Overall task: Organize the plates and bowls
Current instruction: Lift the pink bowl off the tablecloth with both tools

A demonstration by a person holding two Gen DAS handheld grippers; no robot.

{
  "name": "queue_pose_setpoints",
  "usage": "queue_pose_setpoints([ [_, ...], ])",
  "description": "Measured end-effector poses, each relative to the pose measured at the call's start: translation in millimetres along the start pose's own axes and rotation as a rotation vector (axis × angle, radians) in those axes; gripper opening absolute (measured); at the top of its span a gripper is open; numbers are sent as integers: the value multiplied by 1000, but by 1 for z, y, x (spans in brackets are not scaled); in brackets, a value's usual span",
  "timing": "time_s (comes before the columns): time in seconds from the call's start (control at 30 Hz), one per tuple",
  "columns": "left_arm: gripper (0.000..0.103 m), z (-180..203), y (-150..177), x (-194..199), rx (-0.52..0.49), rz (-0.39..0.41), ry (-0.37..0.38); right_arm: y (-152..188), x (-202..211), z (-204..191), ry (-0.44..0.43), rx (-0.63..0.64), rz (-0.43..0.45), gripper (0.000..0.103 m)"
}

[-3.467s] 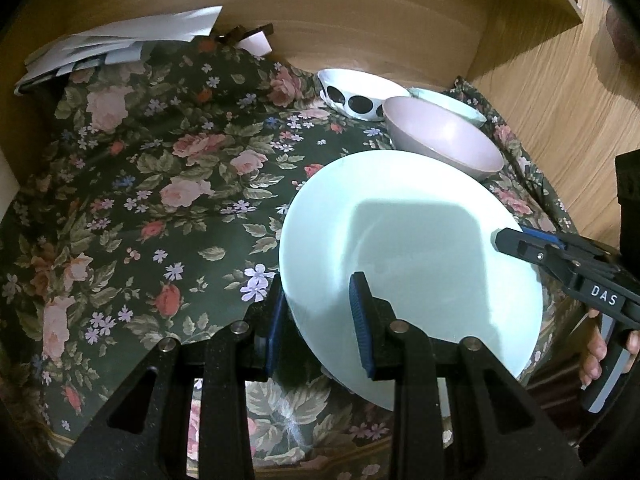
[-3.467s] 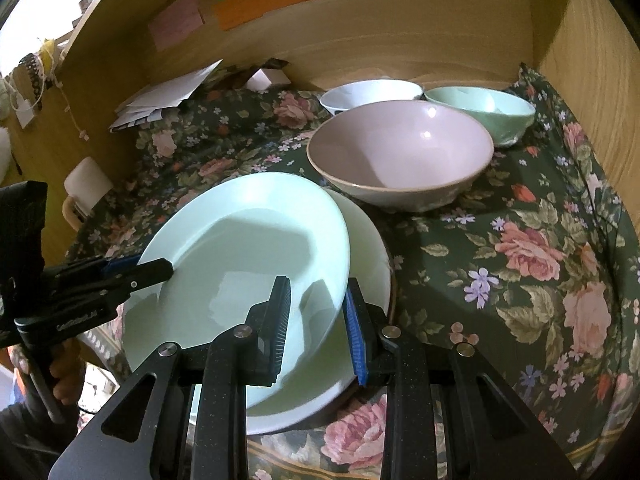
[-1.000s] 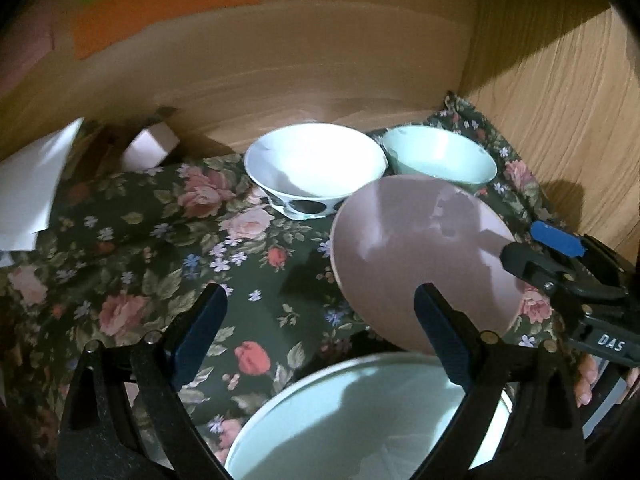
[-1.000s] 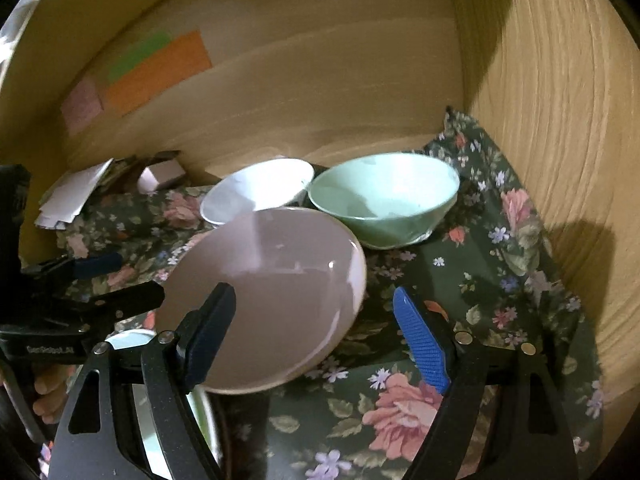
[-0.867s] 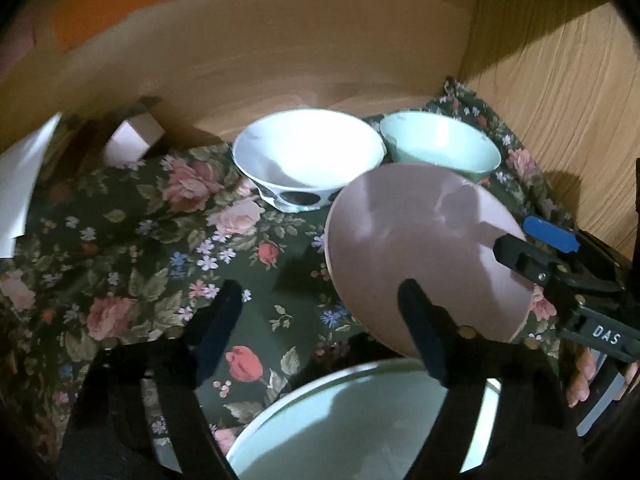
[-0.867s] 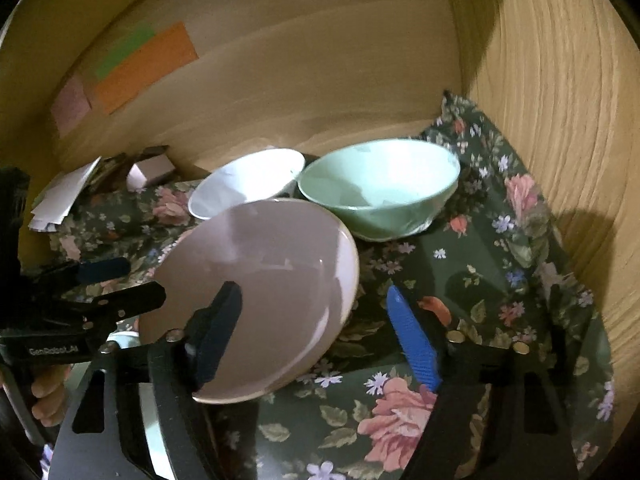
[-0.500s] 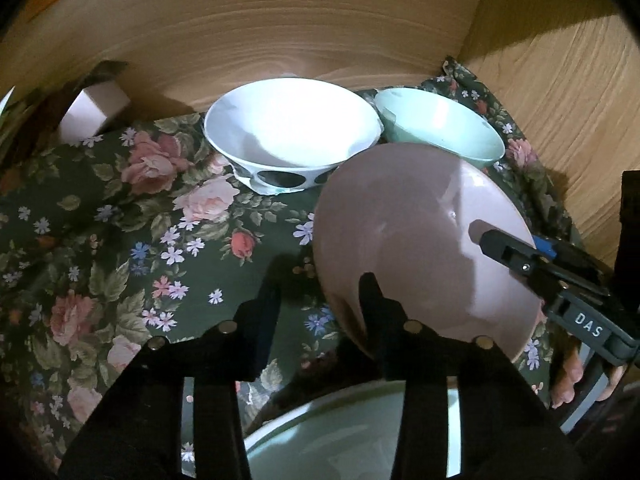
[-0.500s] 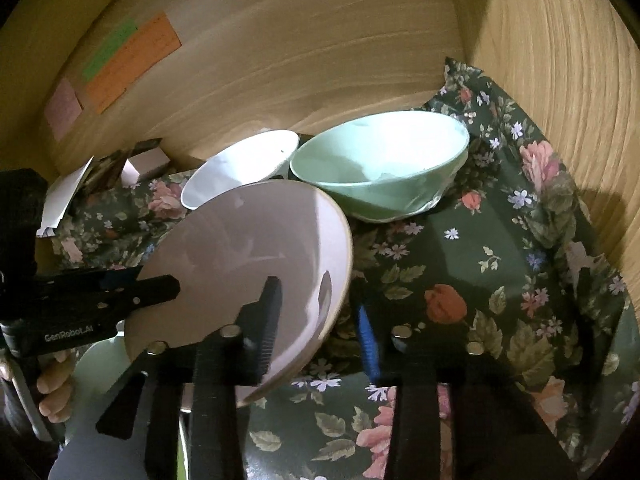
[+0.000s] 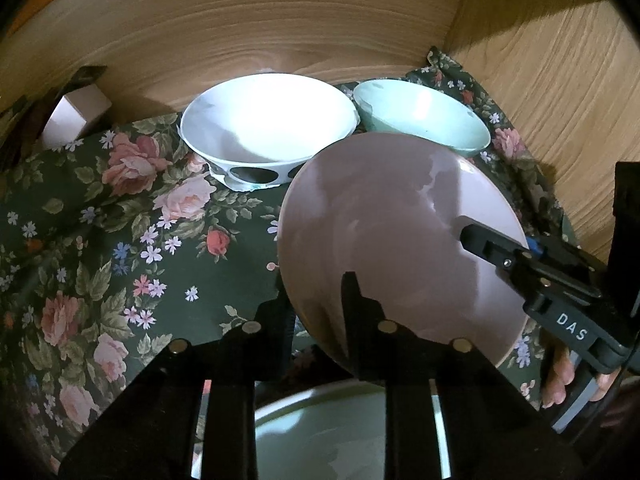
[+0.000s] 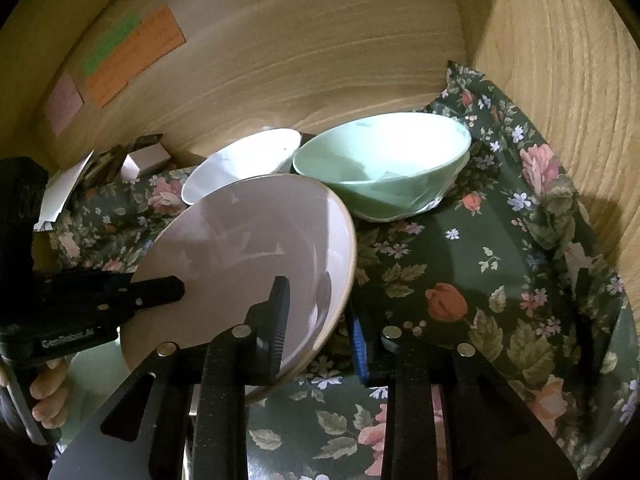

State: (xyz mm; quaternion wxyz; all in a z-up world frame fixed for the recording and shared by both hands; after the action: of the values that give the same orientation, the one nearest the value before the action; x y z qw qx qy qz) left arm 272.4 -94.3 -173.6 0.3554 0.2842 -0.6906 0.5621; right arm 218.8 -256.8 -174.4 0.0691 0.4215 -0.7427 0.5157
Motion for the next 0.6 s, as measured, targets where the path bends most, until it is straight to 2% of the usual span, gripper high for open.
queue_pose_setpoints([
  [0.27,22,1,3,24,11,53,12,-3,22,-8,-14,5,52,25],
  [0.6,22,-7,19,65,41,117,7,-2,45,-39,-26,56,99,25],
])
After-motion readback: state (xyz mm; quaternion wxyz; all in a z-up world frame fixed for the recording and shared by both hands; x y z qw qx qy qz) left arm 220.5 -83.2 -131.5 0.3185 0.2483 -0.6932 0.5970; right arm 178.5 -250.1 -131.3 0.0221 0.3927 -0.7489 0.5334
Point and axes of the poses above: each gripper's, at about its wrist camera, not at the fingertips, and x roughly against the way its jaws point, z to its right, y to its underside, the point moved 2 cm from there along -x, roughly the way its jaws point, and after that the axes turned 15 degrees about -y, right-handed, at the moved point
